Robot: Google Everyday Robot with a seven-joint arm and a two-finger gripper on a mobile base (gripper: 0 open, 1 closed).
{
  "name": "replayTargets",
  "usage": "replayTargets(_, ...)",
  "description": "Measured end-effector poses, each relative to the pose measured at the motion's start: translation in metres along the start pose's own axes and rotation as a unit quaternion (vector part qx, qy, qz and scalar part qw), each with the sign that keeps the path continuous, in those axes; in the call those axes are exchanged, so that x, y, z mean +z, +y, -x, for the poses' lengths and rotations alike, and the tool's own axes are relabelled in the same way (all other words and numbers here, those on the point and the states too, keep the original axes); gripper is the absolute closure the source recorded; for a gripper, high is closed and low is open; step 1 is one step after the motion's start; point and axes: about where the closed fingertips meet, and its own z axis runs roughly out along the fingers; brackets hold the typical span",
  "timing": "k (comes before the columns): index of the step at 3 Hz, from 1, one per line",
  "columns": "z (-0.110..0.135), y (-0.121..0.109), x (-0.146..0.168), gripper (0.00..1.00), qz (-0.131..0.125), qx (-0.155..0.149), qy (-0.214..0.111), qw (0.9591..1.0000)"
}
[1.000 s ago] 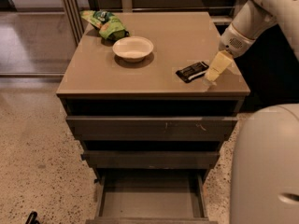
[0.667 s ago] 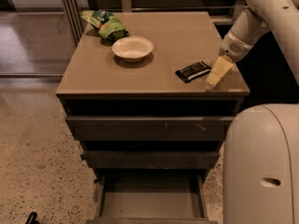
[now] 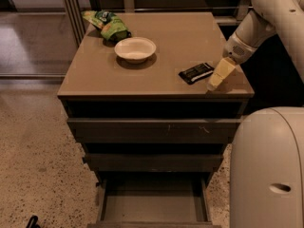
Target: Place rxbar chocolate into bottom drawer
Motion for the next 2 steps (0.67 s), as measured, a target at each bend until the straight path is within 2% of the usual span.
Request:
replayTargets(1, 0.012, 0.001, 0.002, 0.00, -0.006, -0.009, -0.022, 0.9997)
replayTargets(2, 0.039, 0.011, 0.008, 0.00, 0.001, -0.028, -0.053, 0.9982)
